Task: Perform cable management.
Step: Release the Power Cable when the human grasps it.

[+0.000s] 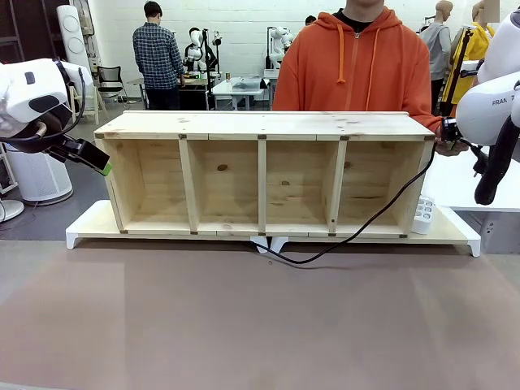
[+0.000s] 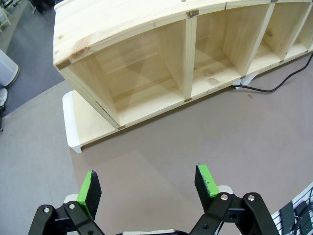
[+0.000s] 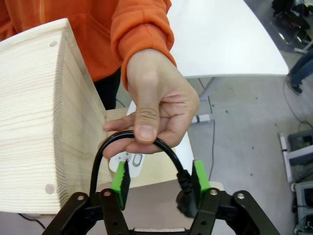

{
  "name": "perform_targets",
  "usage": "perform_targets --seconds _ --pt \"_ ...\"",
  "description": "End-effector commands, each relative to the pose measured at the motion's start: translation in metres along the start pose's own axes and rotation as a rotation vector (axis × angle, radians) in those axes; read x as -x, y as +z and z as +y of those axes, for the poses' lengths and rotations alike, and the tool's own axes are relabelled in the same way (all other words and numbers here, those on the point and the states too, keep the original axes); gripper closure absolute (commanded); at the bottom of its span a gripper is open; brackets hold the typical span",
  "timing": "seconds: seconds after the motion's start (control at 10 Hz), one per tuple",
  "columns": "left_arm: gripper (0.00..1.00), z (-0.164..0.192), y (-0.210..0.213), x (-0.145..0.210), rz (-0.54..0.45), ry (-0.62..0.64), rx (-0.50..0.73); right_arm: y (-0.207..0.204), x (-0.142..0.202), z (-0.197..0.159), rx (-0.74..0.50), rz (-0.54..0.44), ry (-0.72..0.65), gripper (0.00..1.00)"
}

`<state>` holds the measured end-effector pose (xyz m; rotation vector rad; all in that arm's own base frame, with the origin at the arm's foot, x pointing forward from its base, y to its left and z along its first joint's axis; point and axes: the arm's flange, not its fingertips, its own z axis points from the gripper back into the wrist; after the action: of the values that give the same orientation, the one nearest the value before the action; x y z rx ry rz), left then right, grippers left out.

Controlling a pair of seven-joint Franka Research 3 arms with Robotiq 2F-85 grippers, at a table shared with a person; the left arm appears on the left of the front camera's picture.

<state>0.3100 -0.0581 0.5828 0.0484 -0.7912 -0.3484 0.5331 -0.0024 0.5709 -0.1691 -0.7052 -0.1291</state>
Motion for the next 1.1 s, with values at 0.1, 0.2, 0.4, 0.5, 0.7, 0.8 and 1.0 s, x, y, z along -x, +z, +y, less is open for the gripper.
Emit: perform_targets --seconds 0.1,0.2,0.4,0.5,0.7,0.8,1.0 --pt "0.0 0.0004 -0.0004 -0.0005 -0.008 0.004 -0.006 0.0009 -0.001 0.0021 -0.001 0.014 -0.013 0.06" --pt "0.0 0.0004 -0.0004 -0.0005 -0.008 0.004 -0.006 0.0004 -0.0011 0.0014 -0.007 -0.014 -0.041 0.0" --pt "0.0 0.0004 -0.0004 -0.0005 -0.008 0.004 -0.006 -0.0001 0.0001 0.0 0.0 0.001 0.0 0.0" --pt "0.0 0.0004 -0.0004 -0.0005 -0.008 0.004 -0.006 -0.0001 0.0001 0.0 0.0 0.001 0.0 0.0" --pt "0.0 0.0004 -0.0004 -0.0005 -0.008 0.004 -0.006 -0.0001 0.0001 0.0 0.0 0.001 0.0 0.0" --pt "0.0 0.0004 -0.0004 -0.0005 -0.008 0.004 -0.006 -0.0001 0.0001 0.0 0.0 0.001 0.0 0.0" --pt "0.0 0.0004 -0.0004 -0.0005 -0.008 0.004 -0.006 -0.0001 0.0001 0.0 0.0 0.001 0.0 0.0"
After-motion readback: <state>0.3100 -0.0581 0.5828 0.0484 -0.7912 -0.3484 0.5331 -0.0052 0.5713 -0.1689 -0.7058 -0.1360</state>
